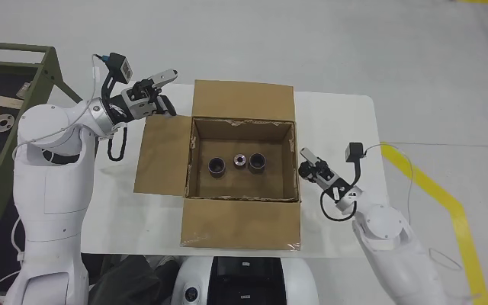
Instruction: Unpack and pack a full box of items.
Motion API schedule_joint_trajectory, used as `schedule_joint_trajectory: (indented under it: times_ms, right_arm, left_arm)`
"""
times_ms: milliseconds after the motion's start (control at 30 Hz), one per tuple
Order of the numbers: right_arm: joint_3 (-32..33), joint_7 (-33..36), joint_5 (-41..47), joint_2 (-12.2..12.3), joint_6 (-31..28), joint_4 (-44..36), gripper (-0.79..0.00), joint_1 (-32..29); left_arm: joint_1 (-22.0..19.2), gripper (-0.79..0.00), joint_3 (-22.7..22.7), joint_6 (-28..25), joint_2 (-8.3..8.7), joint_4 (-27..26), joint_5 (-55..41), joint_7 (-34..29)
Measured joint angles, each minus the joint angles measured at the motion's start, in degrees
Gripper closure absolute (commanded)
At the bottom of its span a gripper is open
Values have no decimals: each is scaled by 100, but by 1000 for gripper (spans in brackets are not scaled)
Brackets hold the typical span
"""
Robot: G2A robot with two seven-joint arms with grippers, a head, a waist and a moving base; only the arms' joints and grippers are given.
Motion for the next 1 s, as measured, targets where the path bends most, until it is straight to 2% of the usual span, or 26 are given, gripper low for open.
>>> schedule_joint_trajectory:
  times_ms: [167,367,533,733,1000]
  right_arm:
    - [118,-182,-167,7,-63,-137,-785,-92]
    - [417,-408,-670,52,-69,-820,-785,-415]
    - [519,-337,-1019,75,47,-1332,-785,-486]
    - [351,193,-1433,91,222,-1755,-785,-279]
    - [-303,860,-2175,57,630,-1866,-785,366]
  left_arm:
    - [0,-785,0,0,0,0,0,0]
    - [0,-785,0,0,0,0,0,0]
    - [0,-785,0,0,0,0,0,0]
    - [0,-785,0,0,0,0,0,0]
    - [0,-785,0,0,0,0,0,0]
